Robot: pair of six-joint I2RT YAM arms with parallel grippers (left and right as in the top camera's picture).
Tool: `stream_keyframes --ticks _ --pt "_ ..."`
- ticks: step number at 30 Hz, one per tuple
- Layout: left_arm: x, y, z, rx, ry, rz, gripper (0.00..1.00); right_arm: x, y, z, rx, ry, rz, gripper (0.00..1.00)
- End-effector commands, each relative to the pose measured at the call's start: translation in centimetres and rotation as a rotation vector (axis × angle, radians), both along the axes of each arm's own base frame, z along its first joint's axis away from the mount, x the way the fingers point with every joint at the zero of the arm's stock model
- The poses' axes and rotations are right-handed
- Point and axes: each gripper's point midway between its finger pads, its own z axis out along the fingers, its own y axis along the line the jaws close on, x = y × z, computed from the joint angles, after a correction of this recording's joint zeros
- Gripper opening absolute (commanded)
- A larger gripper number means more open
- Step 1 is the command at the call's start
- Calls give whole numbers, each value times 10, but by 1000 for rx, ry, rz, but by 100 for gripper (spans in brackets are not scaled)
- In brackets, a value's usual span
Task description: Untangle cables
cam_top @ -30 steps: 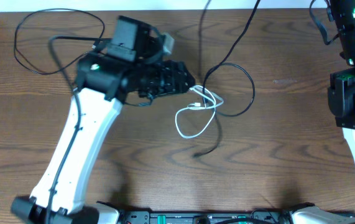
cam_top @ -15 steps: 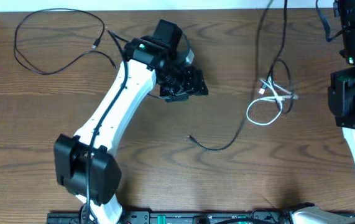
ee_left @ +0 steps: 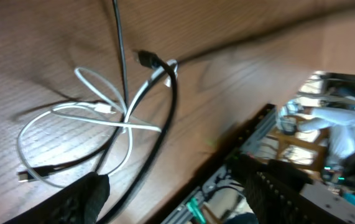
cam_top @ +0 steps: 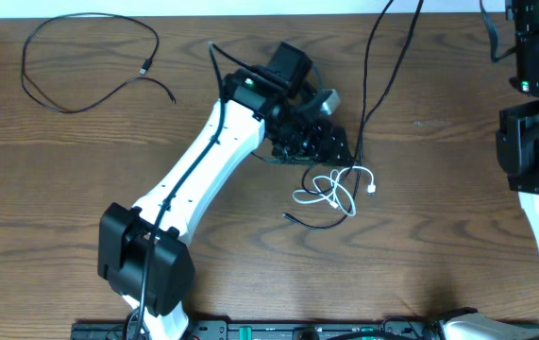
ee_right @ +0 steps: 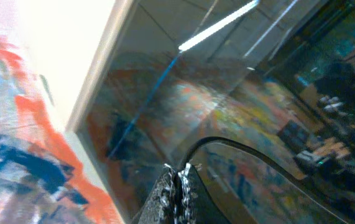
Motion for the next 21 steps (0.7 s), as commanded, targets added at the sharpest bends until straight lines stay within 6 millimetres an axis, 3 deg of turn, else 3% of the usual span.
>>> stream_keyframes --ticks 1,4,6,8,10,14,17,21 --pt "13 22 -19 174 -51 87 69 4 -10 0 -92 -7 -160 1" --pt "31 72 -39 471 -48 376 69 18 -35 -17 -80 98 -327 1" --pt "33 93 -43 579 -45 491 69 23 -50 -28 -91 155 -430 1" --pt "31 96 -43 595 -37 502 69 29 -69 -45 -97 244 -556 1" --pt "27 90 -43 572 -19 484 69 34 -71 -55 -110 289 -579 1" --pt "14 49 -35 389 -41 233 69 39 -57 -60 -168 300 -512 1" --pt "11 39 -35 378 -57 207 70 43 -42 -64 -215 299 -441 1" --pt "11 24 -39 363 -80 185 70 46 -37 -75 -241 339 -429 1"
